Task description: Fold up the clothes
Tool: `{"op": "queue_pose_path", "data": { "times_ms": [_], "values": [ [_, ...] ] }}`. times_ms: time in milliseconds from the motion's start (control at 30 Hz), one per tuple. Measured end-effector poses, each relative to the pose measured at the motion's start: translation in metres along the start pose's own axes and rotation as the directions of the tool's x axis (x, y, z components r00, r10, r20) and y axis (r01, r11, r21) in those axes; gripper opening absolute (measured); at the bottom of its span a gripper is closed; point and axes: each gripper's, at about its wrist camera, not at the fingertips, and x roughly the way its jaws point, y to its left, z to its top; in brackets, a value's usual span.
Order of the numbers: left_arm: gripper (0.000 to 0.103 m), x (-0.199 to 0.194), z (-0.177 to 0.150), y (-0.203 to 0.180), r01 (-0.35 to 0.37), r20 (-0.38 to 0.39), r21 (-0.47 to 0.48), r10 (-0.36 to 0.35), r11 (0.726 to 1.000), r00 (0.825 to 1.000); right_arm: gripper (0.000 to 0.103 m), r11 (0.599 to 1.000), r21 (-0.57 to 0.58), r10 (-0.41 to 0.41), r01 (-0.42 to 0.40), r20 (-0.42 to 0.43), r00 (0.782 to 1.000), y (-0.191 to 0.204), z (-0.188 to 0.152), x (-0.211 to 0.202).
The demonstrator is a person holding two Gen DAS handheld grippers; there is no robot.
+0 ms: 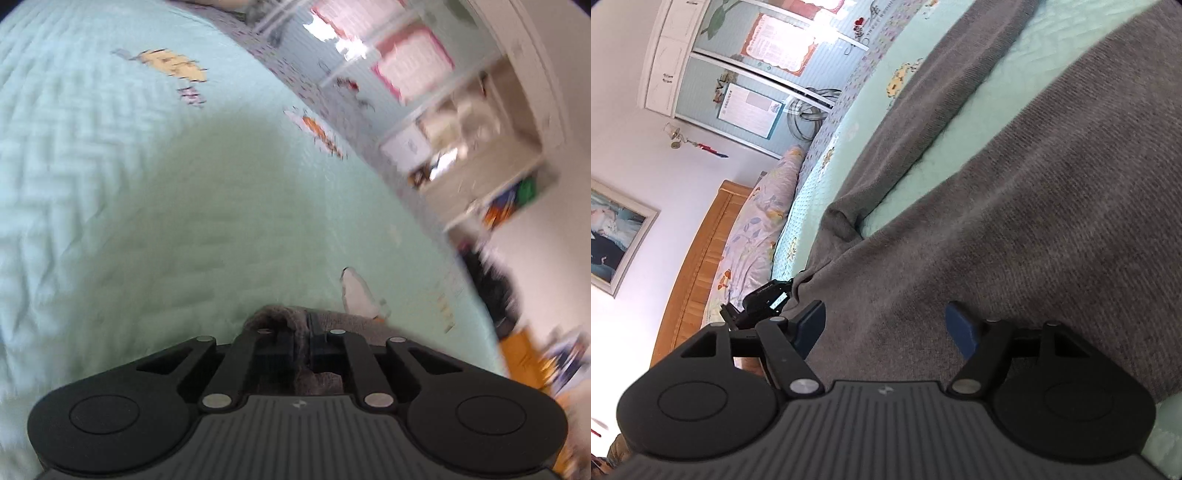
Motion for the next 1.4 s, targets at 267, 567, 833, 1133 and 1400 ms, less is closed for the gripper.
{"op": "queue_pose_path", "data": {
  "times_ms": [267,567,833,1133,1400],
  "values": [
    [0.088,-0.087,-0.013,-0.018,0.016,0.080,0.057,-0.021,0.998,0.997,0.074,0.999,0.023,0.027,-0.028,0.016,0.999,0.000,-0.003,-0.007],
    [0.088,-0.129,-0.141,-0.055,0.079,-0.023,0.189,-0.076,0.979,0.997,0.075,0.995,0.034,0.089,-0.091,0.070,0.994,-0.008,0.006,-0.028],
    [0.072,-0.143,-0.169,-0.064,-0.076,0.019,0.296,0.074,0.952,0.997,0.058,0.988,0.136,0.034,-0.068,0.238,0.971,-0.086,0.033,-0.110],
    [0.086,-0.187,-0.215,-0.097,-0.136,0.138,0.317,0.096,0.939,0.986,0.085,0.974,0.214,-0.049,-0.078,0.530,0.846,-0.103,0.080,-0.186],
    [0.086,-0.180,-0.245,-0.097,-0.196,0.126,0.298,0.165,0.934,0.978,0.071,0.893,0.419,-0.089,-0.166,0.524,0.847,-0.160,0.200,-0.145]
  ]
}}
